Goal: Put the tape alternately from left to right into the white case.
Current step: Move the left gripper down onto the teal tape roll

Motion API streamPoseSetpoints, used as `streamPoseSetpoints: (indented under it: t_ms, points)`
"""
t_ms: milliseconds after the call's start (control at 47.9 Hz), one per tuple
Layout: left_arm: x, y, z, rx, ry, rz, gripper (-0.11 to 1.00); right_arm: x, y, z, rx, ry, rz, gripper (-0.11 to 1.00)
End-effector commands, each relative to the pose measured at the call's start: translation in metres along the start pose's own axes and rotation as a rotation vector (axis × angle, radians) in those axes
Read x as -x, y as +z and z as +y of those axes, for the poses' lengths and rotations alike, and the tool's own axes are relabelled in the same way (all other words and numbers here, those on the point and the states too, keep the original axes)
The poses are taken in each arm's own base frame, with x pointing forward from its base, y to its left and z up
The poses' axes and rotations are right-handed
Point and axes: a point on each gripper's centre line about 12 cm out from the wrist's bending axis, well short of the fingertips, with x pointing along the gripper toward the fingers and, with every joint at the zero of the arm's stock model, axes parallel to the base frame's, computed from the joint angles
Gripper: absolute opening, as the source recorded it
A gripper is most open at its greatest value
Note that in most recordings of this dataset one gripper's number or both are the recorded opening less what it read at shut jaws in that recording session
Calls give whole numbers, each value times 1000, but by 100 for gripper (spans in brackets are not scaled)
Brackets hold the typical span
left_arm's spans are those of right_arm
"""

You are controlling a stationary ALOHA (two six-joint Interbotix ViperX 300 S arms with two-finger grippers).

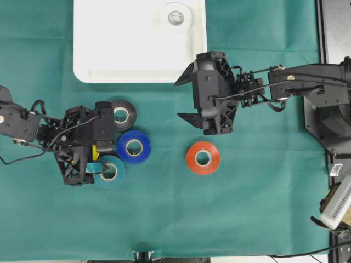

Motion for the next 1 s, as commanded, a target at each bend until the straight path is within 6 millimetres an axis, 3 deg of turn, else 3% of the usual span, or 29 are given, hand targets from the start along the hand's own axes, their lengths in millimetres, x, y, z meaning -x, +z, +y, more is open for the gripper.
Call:
streamPoseSetpoints:
  t_ms: [0, 334, 606, 731, 898, 982]
  points:
    - [1, 9, -4, -6, -9, -20, 81, 2, 6, 1, -1, 2, -20, 84]
    - [-15, 4, -2, -6, 5, 15, 81, 1, 5, 1, 1, 2, -14, 84]
    - [-13, 4, -3, -7, 4, 15, 79, 1, 4, 1, -1, 2, -12, 84]
    - [-13, 3, -4, -12, 3, 20, 65, -1, 3, 0, -2, 1, -8, 84]
    - [-13, -1, -6, -20, 7, 48, 26, -1, 4, 0, -2, 1, -9, 84]
    - [-12, -3, -6, -21, 11, 62, 26, 0, 4, 1, 1, 2, -11, 84]
